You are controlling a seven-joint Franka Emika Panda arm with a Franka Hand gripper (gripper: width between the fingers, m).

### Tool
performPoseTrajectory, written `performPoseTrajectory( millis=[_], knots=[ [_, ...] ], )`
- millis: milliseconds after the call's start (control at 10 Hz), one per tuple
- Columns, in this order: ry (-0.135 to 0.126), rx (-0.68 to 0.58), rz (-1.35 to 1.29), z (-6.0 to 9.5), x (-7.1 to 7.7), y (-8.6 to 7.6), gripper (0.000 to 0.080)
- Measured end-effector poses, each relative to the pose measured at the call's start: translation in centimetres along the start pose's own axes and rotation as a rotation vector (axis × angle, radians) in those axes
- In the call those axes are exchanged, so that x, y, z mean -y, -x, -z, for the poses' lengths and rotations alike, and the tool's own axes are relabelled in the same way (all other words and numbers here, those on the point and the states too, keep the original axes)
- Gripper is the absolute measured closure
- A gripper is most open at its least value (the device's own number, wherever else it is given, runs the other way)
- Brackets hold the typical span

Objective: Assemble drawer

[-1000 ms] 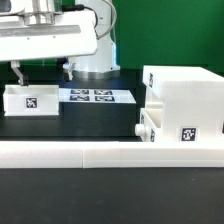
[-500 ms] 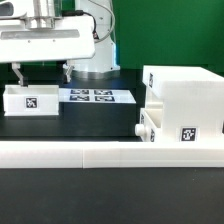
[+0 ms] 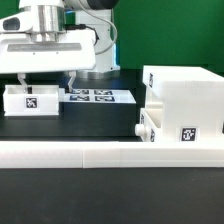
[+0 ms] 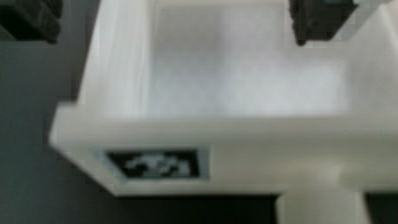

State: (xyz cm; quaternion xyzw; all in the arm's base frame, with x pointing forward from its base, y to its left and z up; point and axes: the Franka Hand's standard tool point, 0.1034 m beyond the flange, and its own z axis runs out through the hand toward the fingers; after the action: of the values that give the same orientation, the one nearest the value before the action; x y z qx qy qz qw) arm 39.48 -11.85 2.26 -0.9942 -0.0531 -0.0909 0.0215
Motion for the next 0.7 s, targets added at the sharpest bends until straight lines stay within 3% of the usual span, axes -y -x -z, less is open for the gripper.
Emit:
performPoseTrajectory(
  millis=[500, 600, 700],
  knots=[
    [0.003, 0.004, -0.003, -1.6, 0.7, 1.5, 0.0151],
    [0.002, 0.004, -0.004, -1.7, 0.8, 1.5, 0.0278],
    [0.002, 0.004, -0.003, -1.7, 0.8, 1.5, 0.0278]
  ],
)
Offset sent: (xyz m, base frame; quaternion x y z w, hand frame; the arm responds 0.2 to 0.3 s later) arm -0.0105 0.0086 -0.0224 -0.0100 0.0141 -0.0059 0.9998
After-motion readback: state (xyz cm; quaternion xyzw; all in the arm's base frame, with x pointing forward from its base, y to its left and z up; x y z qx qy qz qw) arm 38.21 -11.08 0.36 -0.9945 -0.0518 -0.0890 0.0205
